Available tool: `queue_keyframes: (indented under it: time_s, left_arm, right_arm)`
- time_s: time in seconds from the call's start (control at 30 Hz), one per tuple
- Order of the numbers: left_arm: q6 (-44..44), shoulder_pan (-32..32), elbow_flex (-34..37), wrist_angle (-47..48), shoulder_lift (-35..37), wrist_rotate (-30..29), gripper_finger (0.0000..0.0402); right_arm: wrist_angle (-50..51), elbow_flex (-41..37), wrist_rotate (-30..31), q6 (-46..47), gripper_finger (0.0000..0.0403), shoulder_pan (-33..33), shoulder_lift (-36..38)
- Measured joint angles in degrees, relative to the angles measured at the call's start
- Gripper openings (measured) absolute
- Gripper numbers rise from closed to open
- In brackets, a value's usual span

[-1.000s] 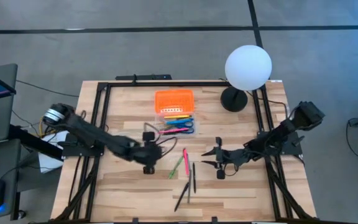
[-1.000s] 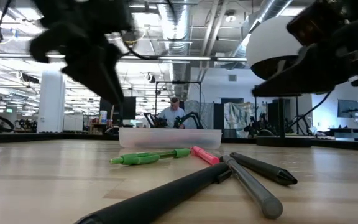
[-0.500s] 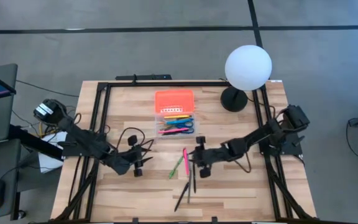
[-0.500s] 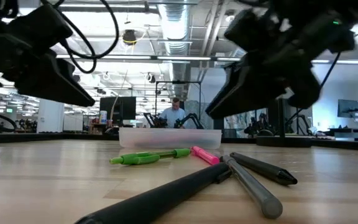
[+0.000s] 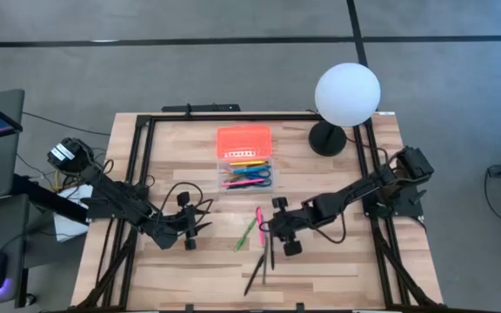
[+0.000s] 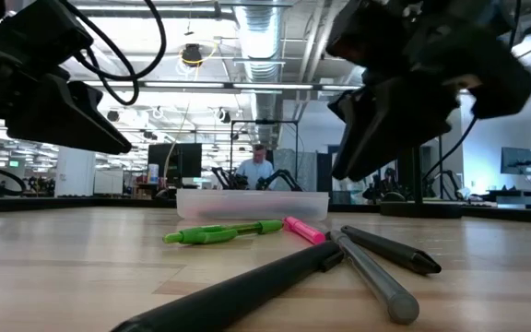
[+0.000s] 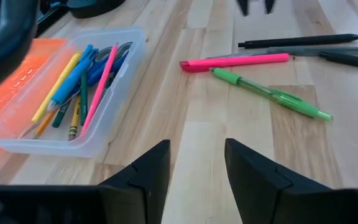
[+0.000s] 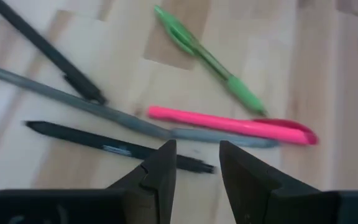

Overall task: Pick & place school supplies into a supply box
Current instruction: Put the black pen into the supply box

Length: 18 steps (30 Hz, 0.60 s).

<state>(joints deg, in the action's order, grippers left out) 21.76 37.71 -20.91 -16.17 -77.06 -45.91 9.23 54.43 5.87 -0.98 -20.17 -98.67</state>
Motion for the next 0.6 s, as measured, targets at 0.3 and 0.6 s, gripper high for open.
queue_keyframes:
  time_s: [0.3, 0.6]
  left_arm:
    - [0.02, 0.00, -0.02, -0.34, -0.02, 0.00, 0.0148]
    - [0.54, 0.17, -0.02, -1.44, -0.02, 0.44, 0.0148]
  right_arm:
    - [-4.50, -0.10, 0.00, 3.47, 0.0116, -3.12, -3.41]
    - [-6.09, -0.04, 0.06, 6.48, 0.0116, -2.58, -7.00]
